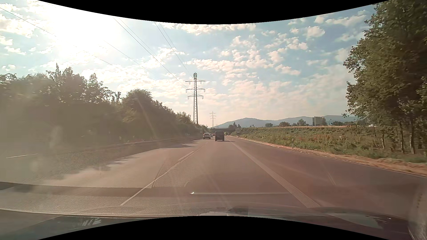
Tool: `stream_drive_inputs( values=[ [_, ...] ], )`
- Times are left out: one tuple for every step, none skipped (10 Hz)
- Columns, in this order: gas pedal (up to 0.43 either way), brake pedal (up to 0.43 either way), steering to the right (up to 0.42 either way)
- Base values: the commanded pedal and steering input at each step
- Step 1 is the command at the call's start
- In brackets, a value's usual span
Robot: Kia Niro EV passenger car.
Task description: Follow the waypoints while adhering to traffic rules and regulations
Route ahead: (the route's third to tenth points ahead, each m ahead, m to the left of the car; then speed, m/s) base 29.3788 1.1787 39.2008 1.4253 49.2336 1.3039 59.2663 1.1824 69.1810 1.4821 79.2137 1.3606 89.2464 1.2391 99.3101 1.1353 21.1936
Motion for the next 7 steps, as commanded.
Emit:
stream_drive_inputs(
  values=[
    [0.130, 0.000, 0.000],
    [0.130, 0.000, 0.000],
    [0.130, 0.000, 0.000],
    [0.130, 0.000, 0.001],
    [0.130, 0.000, 0.001],
    [0.130, 0.000, 0.001],
    [0.130, 0.000, 0.001]
  ],
)
